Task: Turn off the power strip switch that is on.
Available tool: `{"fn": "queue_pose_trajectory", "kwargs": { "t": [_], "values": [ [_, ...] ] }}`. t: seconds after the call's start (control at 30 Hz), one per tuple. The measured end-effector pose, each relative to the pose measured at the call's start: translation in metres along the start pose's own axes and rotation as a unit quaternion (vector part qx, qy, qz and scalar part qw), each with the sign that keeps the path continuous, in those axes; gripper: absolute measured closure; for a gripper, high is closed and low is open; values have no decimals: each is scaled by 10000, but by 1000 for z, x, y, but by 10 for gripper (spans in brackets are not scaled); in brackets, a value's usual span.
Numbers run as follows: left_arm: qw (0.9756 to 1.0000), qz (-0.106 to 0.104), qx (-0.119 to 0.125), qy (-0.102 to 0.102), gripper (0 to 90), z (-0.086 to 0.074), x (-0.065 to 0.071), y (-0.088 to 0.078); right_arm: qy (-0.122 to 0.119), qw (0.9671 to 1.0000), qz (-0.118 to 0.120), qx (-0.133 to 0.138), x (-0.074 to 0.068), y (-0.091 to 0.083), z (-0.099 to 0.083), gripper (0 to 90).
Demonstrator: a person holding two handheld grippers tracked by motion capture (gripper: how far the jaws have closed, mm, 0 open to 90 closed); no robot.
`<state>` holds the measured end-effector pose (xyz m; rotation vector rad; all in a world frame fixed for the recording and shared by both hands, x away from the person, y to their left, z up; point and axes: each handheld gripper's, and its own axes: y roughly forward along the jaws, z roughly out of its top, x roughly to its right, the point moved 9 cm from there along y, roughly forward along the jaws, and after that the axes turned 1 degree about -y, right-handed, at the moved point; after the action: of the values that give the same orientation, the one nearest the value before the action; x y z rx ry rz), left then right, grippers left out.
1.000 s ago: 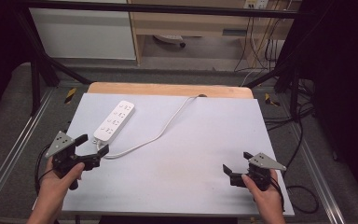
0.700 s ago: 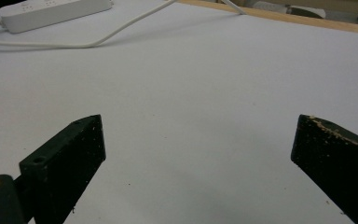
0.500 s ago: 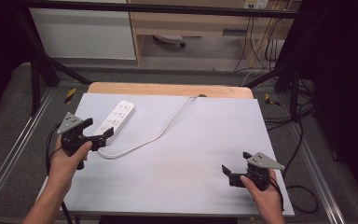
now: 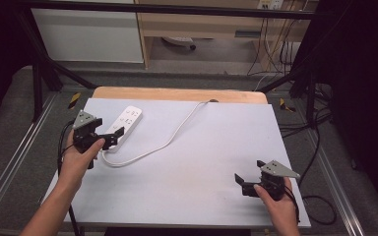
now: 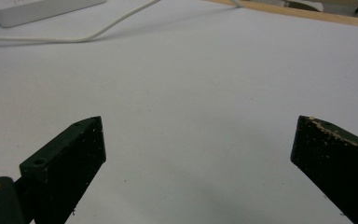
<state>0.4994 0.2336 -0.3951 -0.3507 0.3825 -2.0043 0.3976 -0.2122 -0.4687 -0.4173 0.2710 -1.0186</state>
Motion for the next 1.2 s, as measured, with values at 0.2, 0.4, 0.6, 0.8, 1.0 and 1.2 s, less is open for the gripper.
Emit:
{"fn": "queue_pose_trajectory", "kwargs": {
  "t": [0.2,0.4,0.6,0.8,1.0,1.2],
  "values": [
    [10000,30,-60,-7,80,5,-2,7,50,10000,-59,-21,5,-1,-2,35],
    [10000,63,-54,-49,82,11,-7,9,77,10000,-44,-35,5,-1,-2,35],
    [9997,129,-86,-170,86,11,-20,16,-2,10000,-31,-68,3,0,-3,35],
    [9994,224,-80,-245,96,9,-30,23,-67,9999,-63,-134,4,3,-5,35],
    [9991,343,-98,-217,126,7,-38,30,-72,9999,-60,-139,4,3,-5,35],
    [9983,472,-190,-274,154,3,-46,38,-91,9997,-2,-216,2,3,-7,37]
  ]
}}
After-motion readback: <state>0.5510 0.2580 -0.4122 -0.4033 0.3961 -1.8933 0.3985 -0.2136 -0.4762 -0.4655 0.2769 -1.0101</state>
